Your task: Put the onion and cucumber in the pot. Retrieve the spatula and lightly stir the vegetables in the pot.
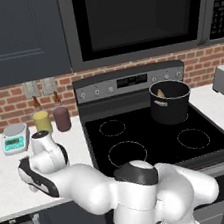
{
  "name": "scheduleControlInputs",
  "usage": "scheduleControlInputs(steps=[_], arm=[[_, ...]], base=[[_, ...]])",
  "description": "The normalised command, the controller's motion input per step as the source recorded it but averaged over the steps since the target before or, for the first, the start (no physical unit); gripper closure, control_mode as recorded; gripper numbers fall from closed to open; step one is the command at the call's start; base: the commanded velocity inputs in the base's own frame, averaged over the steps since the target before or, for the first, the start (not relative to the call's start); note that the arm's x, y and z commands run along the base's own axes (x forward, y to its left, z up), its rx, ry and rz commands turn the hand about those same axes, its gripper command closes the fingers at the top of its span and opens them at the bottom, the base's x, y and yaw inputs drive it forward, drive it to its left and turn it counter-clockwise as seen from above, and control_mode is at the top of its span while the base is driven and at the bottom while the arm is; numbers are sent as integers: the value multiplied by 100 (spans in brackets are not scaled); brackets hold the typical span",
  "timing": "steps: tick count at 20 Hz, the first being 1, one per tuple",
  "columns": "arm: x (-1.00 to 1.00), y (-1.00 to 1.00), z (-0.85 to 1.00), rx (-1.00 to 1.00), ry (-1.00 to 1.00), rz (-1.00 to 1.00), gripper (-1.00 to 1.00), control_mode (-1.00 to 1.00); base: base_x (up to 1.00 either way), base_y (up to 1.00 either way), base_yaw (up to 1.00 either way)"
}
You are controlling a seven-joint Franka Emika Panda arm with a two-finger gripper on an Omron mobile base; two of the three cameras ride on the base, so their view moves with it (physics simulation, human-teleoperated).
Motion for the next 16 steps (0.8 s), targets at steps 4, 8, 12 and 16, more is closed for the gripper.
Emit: scheduleControlInputs(steps=[4,8,12,16], arm=[[0,21,-12,0,0,0,100,-100],[-13,-1,-2,0,-2,0,100,-100],[-52,-40,6,0,-7,0,100,-100],[-80,-86,53,1,-16,-5,100,-100]], base=[[0,0,0],[0,0,0],[0,0,0],[0,0,0]])
